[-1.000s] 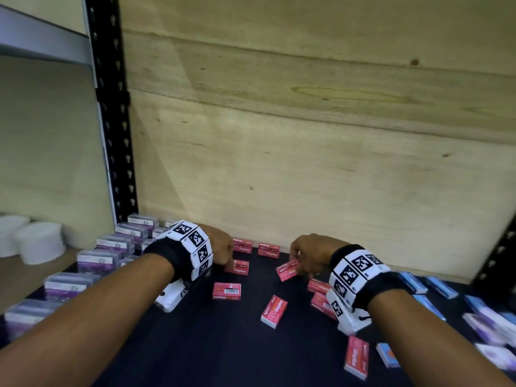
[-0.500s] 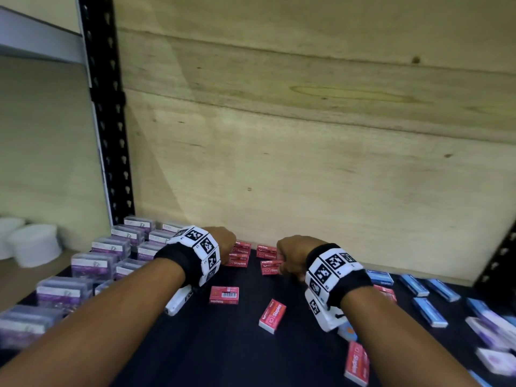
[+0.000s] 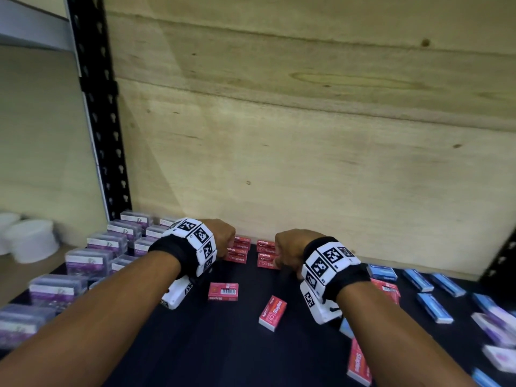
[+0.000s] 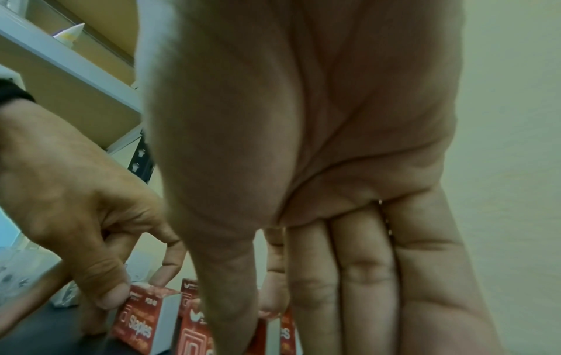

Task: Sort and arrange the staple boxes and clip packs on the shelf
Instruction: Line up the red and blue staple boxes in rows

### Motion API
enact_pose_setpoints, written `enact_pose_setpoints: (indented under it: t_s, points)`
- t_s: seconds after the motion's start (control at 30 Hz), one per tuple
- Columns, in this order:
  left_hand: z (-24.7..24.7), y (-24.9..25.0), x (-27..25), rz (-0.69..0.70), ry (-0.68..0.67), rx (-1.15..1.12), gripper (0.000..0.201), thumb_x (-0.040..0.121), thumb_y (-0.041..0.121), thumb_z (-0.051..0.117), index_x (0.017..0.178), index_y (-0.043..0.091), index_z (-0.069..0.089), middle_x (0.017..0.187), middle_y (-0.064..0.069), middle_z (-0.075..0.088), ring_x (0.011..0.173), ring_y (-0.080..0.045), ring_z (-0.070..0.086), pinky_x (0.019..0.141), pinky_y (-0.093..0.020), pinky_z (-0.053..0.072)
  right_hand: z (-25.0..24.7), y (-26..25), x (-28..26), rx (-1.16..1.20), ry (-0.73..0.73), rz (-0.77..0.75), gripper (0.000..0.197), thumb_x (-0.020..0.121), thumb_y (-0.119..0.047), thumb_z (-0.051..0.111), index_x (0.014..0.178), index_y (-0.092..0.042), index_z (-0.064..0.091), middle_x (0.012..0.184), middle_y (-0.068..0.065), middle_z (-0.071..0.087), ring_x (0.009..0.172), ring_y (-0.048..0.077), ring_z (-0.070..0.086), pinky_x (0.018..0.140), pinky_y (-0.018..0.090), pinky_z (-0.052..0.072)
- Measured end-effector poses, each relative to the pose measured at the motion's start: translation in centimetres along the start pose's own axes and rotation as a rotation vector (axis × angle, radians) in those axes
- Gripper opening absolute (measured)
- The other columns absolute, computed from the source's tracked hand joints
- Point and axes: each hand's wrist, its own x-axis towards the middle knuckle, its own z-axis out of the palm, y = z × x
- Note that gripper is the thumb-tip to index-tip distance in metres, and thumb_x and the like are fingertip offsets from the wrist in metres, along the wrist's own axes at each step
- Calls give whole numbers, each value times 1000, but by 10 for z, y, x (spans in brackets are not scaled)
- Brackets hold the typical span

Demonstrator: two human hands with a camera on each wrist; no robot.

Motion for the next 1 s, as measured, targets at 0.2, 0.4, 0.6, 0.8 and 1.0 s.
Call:
enact_pose_setpoints:
  t_s: [0.2, 0.4, 0.6, 0.8, 1.0]
  points:
    - [1, 4, 1, 4, 0, -22, 24, 95, 11, 56, 119, 10, 55, 93, 0, 60, 53, -3, 46, 50, -17, 37, -1, -1, -3, 30, 10, -9, 36, 97, -34, 59, 120, -6, 60, 110, 9, 69, 75, 22, 59, 57, 27, 43]
    - [4, 8, 8, -8, 10, 78, 20, 92, 11, 58, 109, 5, 64, 89, -5, 59, 53, -14, 49, 54, -24, 40, -1, 0, -5, 57, 41, -16, 35, 97, -32, 60, 120, -6, 59, 113, 11, 68, 75, 23, 61, 63, 31, 47]
    - [0, 5, 6, -14, -25, 41, 20, 93, 11, 55, 111, 6, 63, 93, -5, 59, 44, -6, 46, 44, -18, 37, -1, -1, -8, 71, 43, -11, 34, 98, -31, 60, 120, -6, 59, 114, 11, 67, 86, 25, 62, 67, 31, 48]
    - [2, 8, 4, -27, -8, 35, 6, 92, 9, 56, 94, 14, 53, 88, -4, 53, 33, -4, 42, 41, -18, 34, -2, -3, -12, 88, 31, 1, 36, 98, -34, 59, 121, -6, 59, 114, 11, 67, 76, 23, 59, 57, 26, 42]
    - [2, 13, -3, -54, -2, -43, 21, 92, 14, 54, 111, 4, 57, 107, -11, 65, 54, -12, 53, 52, -24, 42, 0, 1, -21, 212, -1, 20, 44, 96, -43, 59, 122, -9, 51, 111, 6, 65, 89, 24, 63, 87, 38, 54]
